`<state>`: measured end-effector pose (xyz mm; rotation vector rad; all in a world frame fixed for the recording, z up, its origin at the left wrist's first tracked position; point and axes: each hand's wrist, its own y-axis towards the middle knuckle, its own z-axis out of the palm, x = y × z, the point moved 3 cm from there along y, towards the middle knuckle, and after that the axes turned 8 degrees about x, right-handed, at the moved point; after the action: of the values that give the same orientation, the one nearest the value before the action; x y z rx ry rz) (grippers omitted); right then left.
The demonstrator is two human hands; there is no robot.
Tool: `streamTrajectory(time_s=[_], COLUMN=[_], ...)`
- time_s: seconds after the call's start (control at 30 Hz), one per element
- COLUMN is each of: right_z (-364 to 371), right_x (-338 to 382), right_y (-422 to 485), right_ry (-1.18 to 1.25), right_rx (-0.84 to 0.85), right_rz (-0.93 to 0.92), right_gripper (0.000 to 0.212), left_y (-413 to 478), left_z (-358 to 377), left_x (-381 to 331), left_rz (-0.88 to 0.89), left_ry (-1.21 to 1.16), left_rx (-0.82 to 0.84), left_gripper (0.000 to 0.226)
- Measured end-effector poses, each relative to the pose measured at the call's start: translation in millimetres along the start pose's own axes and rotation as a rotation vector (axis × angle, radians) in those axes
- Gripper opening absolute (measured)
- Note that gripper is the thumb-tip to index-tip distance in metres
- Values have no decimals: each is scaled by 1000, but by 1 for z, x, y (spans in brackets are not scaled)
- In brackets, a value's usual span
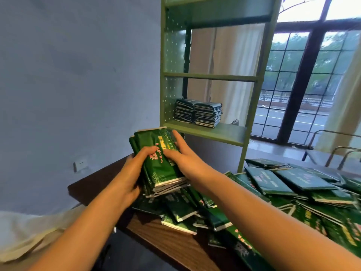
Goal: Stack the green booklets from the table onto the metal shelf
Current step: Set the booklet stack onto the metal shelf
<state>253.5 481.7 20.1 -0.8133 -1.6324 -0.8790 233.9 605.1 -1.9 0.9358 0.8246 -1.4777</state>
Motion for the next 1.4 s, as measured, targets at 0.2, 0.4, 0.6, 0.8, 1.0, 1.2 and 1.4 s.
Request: streamTrajectory(time_s=[0.2, 0.4, 0.6, 0.8, 1.0, 1.2, 1.4], right_z=[29, 55, 85, 90, 87, 97, 94], right_x=[-17, -26, -41, -73, -76, -78, -62], right_y=[54, 85, 102, 97, 93, 104, 103], right_ry=[226, 385, 260, 216, 236, 192, 339], right_rx=[39, -86, -195, -78, -18, -157, -167], right_rz=[160, -104, -255, -227, -200, -153, -93], right_gripper=[128, 73, 74, 86, 82, 120, 94], left_y=[13, 19, 32, 28, 34, 33, 33], left_z=[-44, -79, -111, -127, -128, -130, -128], left_x=[-20, -41, -29, -1, 8, 8, -13], left_rz=[199, 322, 369, 341, 336, 296, 310], left_ry=[288, 585, 508, 306, 322, 426, 638], left_rx=[-96, 41, -34, -39, -25, 49, 67], left_gripper=[90, 71, 49, 122, 140, 127, 86])
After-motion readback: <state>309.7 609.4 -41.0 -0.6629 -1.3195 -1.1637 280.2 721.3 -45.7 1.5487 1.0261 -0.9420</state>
